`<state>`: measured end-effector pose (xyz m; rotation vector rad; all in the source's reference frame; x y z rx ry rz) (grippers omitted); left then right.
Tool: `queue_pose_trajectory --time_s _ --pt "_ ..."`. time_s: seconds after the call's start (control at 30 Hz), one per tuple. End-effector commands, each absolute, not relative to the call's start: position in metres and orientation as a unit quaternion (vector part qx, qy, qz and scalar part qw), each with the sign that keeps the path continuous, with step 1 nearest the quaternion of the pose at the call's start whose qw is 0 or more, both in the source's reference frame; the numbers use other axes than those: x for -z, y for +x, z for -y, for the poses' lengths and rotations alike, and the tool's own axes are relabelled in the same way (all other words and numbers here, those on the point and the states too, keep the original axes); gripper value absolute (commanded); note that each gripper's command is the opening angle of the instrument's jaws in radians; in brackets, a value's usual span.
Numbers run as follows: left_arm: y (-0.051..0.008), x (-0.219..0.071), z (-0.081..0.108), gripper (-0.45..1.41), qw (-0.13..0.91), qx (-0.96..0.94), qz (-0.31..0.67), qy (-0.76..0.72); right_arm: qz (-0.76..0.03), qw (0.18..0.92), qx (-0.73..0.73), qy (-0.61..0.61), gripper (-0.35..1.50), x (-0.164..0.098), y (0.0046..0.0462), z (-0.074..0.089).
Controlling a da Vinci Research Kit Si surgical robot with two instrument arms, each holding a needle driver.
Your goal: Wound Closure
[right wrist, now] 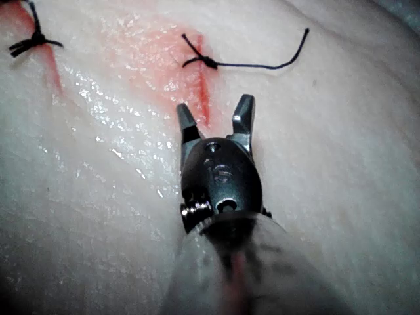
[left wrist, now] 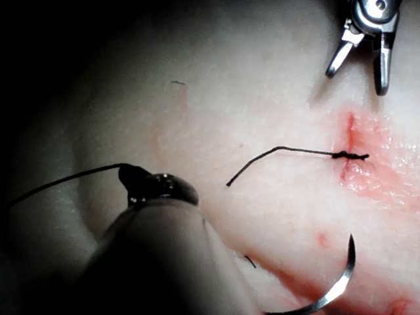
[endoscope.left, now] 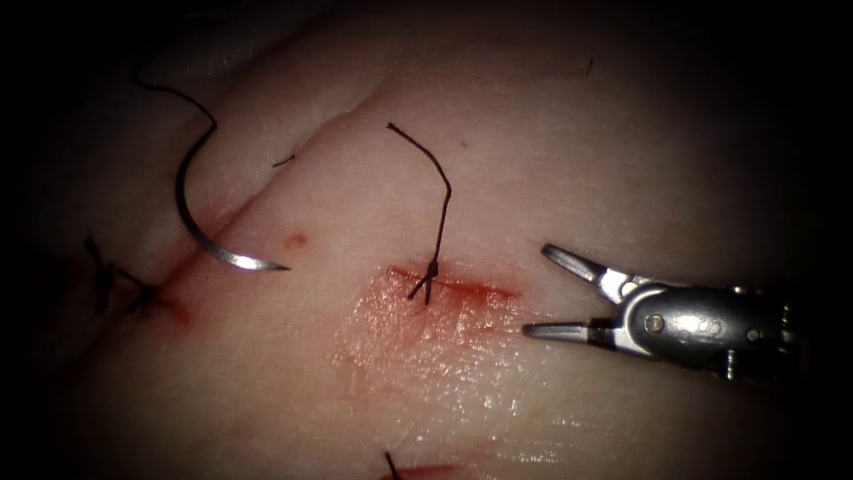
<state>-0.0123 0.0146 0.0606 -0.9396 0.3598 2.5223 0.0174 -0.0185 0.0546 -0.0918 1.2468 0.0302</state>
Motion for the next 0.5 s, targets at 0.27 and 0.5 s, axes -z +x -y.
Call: queue_pose_trajectory --time_s 0.27,0.5 --pt "-0.0108 -0.0597 -0.0156 1.4 0.245 -0.899 -0.097 -0.349 -0.584 0.81 -0.012 -0.046 1.26 -0.0552 0.0182 0.0181" --pt "-0.0063 -0.0563 -0.017 1.4 0.248 -0.904 -0.106 -0.33 -0.584 0.811 -0.012 -0.046 1.26 -0.0552 0.0181 0.0181"
